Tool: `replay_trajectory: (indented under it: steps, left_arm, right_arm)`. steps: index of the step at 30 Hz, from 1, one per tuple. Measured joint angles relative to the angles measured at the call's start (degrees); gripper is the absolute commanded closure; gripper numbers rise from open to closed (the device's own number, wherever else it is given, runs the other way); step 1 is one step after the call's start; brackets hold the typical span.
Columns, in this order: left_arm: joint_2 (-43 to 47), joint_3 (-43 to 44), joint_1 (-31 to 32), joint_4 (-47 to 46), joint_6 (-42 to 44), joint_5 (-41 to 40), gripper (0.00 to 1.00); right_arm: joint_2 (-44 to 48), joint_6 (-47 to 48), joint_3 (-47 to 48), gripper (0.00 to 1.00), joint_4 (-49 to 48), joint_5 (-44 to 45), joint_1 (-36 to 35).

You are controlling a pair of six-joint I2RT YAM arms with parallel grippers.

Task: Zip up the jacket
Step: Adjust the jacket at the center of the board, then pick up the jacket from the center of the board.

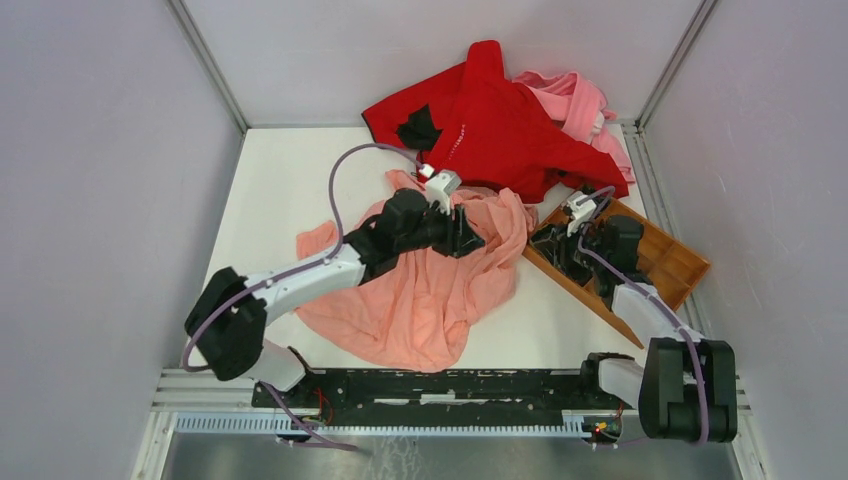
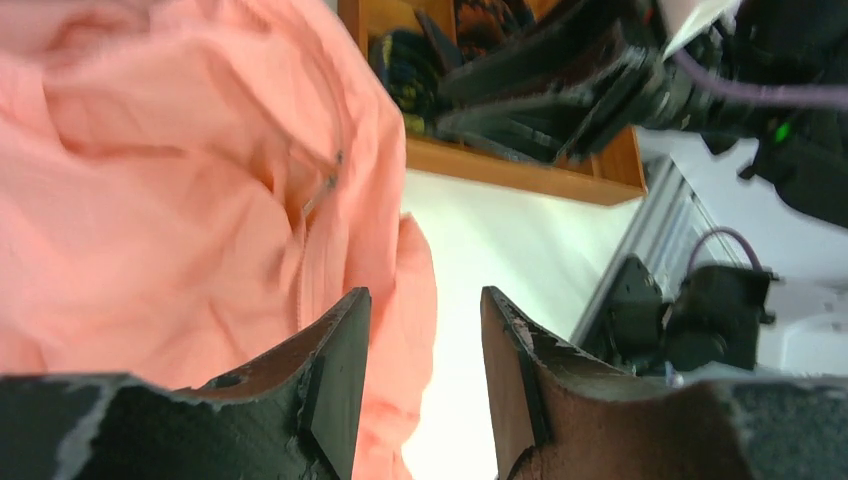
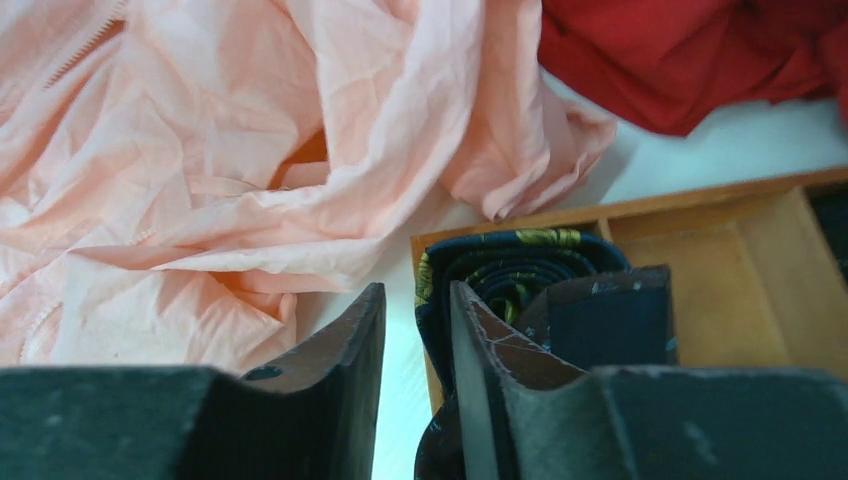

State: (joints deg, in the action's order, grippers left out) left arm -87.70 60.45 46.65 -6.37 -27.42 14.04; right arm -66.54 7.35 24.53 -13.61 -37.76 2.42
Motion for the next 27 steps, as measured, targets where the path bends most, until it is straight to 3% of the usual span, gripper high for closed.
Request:
replay_trajectory:
  steps: [5, 10, 16, 27]
  left_arm:
    - [10.40, -17.46, 0.28, -8.72, -4.26, 1.33, 0.48]
    - [12.66, -27.02, 4.44, -10.88, -10.75, -2.25, 0.55]
    - [10.08, -25.94, 11.93, -9.16, -15.87, -11.21, 0.57]
    - [-1.09, -17.68, 13.00, -3.06, -17.68, -19.69, 0.58]
  right_arm:
    - [4.94, 5.46, 0.00, 0.59, 0.48, -10.58, 2.64]
    - [6.86, 9.42, 0.00, 0.59, 1.01, -17.64, 3.26]
    - [6.86, 10.95, 0.00, 0.59, 2.16, -20.61, 4.13]
    - [6.86, 10.97, 0.00, 0.59, 2.19, -22.47, 4.50]
